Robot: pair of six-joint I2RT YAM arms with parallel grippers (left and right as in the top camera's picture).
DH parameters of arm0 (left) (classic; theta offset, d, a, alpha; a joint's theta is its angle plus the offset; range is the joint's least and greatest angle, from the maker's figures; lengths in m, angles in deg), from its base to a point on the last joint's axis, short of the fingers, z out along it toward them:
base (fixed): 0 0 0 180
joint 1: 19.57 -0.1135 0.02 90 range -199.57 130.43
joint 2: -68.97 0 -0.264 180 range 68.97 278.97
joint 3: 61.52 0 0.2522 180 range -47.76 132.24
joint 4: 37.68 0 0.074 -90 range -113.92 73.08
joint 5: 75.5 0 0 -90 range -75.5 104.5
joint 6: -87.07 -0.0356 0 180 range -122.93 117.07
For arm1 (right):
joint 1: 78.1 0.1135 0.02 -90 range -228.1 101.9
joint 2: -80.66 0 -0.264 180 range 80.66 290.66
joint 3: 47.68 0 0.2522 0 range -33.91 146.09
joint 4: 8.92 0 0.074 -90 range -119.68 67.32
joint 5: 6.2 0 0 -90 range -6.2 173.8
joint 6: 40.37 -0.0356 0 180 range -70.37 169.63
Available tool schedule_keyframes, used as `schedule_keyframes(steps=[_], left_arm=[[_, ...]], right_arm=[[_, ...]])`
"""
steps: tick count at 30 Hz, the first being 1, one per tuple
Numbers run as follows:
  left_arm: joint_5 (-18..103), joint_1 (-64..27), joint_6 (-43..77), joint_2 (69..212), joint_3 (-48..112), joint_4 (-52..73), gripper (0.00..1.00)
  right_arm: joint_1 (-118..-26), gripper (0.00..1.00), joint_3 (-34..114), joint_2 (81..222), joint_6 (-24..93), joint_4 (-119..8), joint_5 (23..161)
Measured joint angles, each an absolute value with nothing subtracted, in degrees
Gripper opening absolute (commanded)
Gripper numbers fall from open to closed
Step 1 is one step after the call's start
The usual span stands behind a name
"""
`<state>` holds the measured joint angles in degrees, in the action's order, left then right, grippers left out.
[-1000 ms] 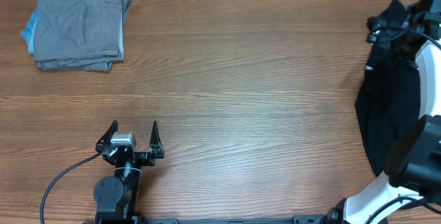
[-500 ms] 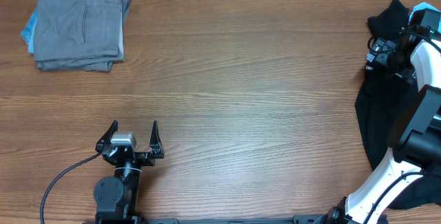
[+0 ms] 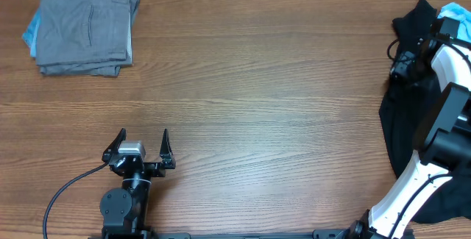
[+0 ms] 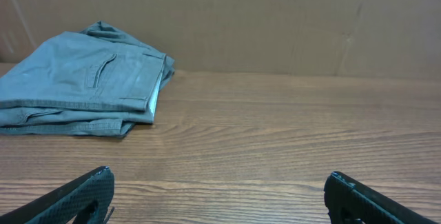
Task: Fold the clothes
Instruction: 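Reach the right gripper to the black shirt pile and grasp it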
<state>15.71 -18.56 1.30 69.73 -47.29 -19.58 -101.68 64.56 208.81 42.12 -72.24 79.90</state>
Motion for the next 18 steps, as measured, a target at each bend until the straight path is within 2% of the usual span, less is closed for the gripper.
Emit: schedule_keyframes(steps=[4, 18], left_arm=[[15.73, -18.56, 1.3, 69.73, -47.29, -19.58, 1.0], [15.71, -18.56, 1.3, 69.73, -47.29, -19.58, 1.0]], right_arm=[[-101.68, 0.04, 64.56, 209.14, 41.97, -72.06, 79.86], [-101.48, 0.04, 67.38, 209.14, 42.3, -74.69, 84.47]])
